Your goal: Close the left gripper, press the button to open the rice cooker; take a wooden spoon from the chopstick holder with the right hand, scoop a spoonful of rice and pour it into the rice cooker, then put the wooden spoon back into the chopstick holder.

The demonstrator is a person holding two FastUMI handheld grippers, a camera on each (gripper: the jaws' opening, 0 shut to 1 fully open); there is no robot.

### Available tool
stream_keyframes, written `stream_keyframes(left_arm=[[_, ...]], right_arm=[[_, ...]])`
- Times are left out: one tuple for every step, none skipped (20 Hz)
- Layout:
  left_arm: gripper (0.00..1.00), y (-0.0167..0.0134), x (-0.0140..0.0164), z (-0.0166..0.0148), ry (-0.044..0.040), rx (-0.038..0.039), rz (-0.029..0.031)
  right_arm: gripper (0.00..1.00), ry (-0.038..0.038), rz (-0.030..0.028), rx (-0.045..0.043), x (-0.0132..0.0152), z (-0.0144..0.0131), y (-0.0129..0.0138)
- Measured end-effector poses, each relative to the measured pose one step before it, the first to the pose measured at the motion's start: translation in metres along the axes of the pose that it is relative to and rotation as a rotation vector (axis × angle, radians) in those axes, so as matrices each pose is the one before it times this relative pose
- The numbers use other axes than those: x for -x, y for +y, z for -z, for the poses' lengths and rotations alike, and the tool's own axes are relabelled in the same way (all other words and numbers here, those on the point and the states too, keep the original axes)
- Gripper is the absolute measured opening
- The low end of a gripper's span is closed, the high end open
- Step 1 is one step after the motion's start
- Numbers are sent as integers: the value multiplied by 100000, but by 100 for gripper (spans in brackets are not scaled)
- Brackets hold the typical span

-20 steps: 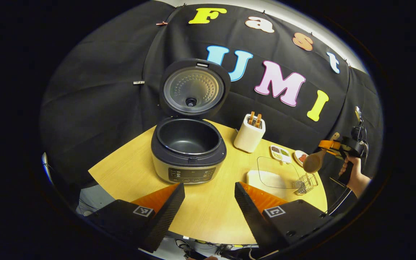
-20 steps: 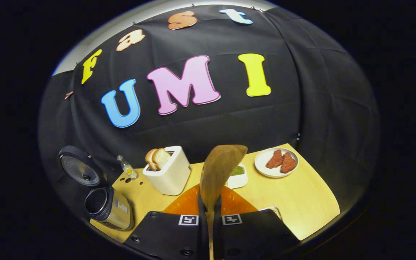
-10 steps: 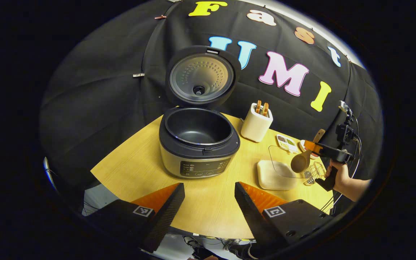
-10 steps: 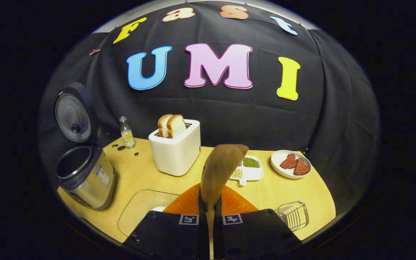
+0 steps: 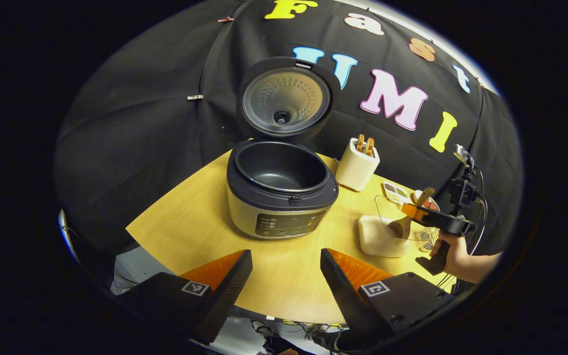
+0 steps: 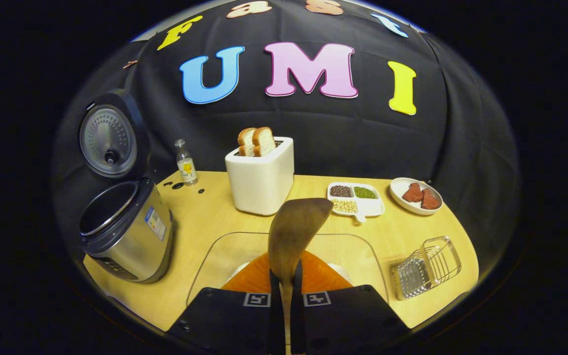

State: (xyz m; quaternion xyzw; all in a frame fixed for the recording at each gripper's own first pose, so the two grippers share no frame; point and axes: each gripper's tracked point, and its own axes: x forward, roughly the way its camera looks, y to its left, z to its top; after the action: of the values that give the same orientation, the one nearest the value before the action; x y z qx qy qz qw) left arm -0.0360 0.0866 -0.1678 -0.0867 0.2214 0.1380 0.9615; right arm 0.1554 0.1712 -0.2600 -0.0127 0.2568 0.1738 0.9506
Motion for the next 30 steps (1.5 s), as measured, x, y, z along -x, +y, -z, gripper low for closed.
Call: stream_keyframes(left_arm=[[96, -59, 199, -45, -476, 518, 209], [96, -109, 100, -67, -422, 433, 269], [96, -64, 47, -10, -304, 284, 135], [96, -41, 64, -3, -94, 93, 18], [96, 93, 53, 148, 53, 72, -27], [97, -18, -3, -55, 57, 214, -60], [96, -8, 56, 30, -30, 415, 85], [96, 1, 39, -68, -80, 456, 88], [96, -6, -20, -14, -260, 342, 133], [96, 58, 45, -99, -27, 258, -52], [96, 76, -56, -70, -163, 208, 35], [96, 45, 19, -185, -298, 65, -38], [96, 27, 1, -110, -175, -91, -83], [96, 50, -23, -242, -226, -220, -171], [96, 36, 44, -163, -364, -351, -59], [96, -10, 97, -256, -513, -434, 30], [96, -132, 58, -168, -432, -473, 66], [96, -100, 83, -180, -299, -443, 84], [96, -112, 126, -138, -332, -464, 217], [96, -157, 121, -164, -269, -544, 239], [96, -129, 47, -59, -76, -642, 261], [96, -165, 71, -30, -47, -726, 383], [96, -125, -26, 67, -92, -698, 359], [96, -62, 41, -80, -137, -597, 332], [96, -90, 16, -103, -193, -467, 339], [96, -135, -50, -151, -168, -375, 447], [96, -74, 45, -28, -106, -224, 420], [96, -87, -112, -134, -123, -216, 558], [96, -53, -33, -19, -83, -136, 354], [96, 14, -95, -87, 1, -155, 459]], right_arm=[[9, 1782, -1023, -3400, 222, 310, 465], [13, 1933, -1013, -4975, -5, 253, 359], [9, 1933, -1089, -5975, -19, 190, 186], [10, 1840, -987, -6606, 11, 117, 159], [9, 2027, -296, -6546, 72, 41, 26], [9, 1654, 276, -6202, 93, -20, -229], [9, 1704, 361, -5797, -31, -51, -332], [9, 1435, -55, -5687, 78, -6, -360], [9, 1554, -435, -5118, 71, 1, -205], [9, 1077, -367, -4654, 109, -22, -300], [9, 603, -876, -4438, 223, -153, -173], [9, -156, -923, -3523, 241, -259, -146], [10, -250, -942, -3014, 243, -277, -12], [9, -241, -747, -3025, 282, -374, -107], [9, -194, -23, -2556, 343, -319, -219], [9, -422, 462, -2060, 117, -353, -432], [9, -728, 752, -1834, 147, -401, -527], [9, -1072, 604, -1872, 161, -626, -440], [9, -1221, 188, -2036, 304, -675, -214], [9, -1009, 13, -2260, 146, -734, -266], [9, -1002, 11, -2213, 149, -584, -86], [9, -1046, -142, -1902, 77, -593, -124], [9, -1043, -229, -1566, 176, -620, -225], [9, -737, -400, -1347, 256, -559, -55], [9, -687, -561, -1149, 272, -410, -7], [9, -476, -475, -1054, 253, -412, 70], [9, -308, -463, -1111, 220, -182, 88], [9, -259, -613, -1012, 167, -298, 174], [9, -421, -721, -910, 221, -268, 422], [9, -360, -628, -888, 150, -208, 277]])
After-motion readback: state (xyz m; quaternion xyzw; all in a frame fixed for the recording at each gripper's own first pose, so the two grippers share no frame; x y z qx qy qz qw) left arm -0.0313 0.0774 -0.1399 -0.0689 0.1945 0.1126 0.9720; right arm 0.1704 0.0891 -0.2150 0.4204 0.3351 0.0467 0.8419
